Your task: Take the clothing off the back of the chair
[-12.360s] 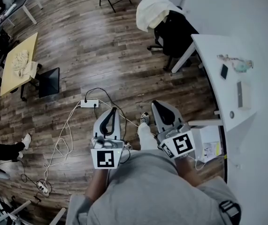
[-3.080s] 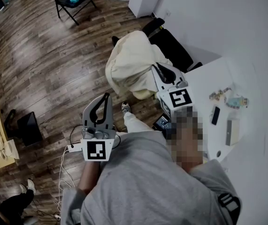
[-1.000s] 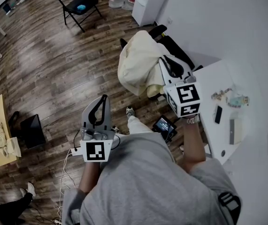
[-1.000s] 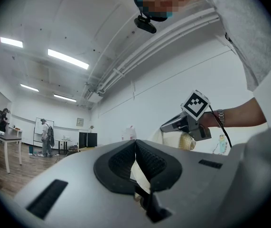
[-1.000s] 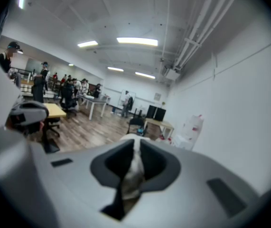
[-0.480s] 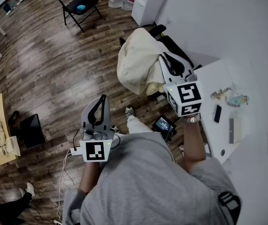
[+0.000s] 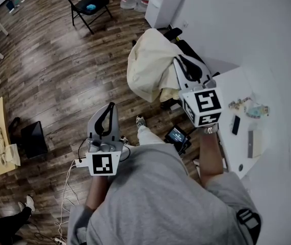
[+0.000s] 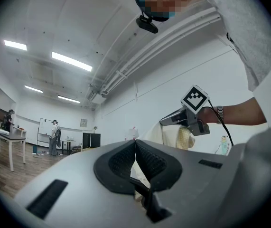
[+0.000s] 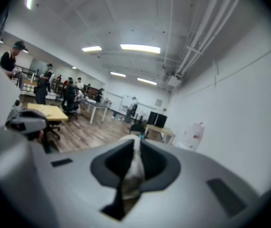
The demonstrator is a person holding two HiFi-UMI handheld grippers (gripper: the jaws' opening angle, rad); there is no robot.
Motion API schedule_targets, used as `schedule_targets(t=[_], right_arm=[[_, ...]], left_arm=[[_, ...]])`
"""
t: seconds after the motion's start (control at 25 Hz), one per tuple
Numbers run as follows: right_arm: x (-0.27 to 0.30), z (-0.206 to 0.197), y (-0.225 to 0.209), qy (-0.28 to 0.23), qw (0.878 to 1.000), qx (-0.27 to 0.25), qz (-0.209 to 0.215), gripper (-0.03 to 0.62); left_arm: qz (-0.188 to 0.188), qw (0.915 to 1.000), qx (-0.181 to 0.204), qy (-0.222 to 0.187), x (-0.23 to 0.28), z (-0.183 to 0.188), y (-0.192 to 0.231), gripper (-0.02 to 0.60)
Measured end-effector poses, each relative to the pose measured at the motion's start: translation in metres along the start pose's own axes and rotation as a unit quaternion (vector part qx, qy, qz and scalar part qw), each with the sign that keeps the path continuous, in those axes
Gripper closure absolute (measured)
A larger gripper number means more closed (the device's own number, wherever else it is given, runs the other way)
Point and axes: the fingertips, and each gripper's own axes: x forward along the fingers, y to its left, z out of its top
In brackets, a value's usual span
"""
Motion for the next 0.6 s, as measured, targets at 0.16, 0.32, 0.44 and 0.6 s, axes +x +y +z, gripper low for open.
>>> schedule_targets(t=[0.16, 0.32, 0.44, 0.6], right_arm=[[-0.0017, 0.0023, 0.002, -0.005, 1.0, -0.001, 0.004, 0.533], [-0.0032, 0.0044, 0.0061, -0.008, 1.0, 0.0, 0.007, 0.533], [-0.0058, 0.0062, 0.0091, -0.011, 1.0, 0.0, 0.008, 0.533], [-0.0076, 0.0107, 0.0101, -0.016, 1.0, -0.001, 0.01, 0.533]], left_arm=[[0.004, 1.0, 0.001, -0.001, -0.003, 0.0003, -0.0009, 0.545], [0.007, 1.0, -0.001, -0.002, -0.0066, 0.0015, 0.0001, 0.545], [0.004, 1.0, 0.003, -0.001, -0.0097, 0.0018, -0.0012, 0.545], [0.002, 1.0, 0.005, -0.002, -0.0103, 0.0035, -0.0038, 0.545]])
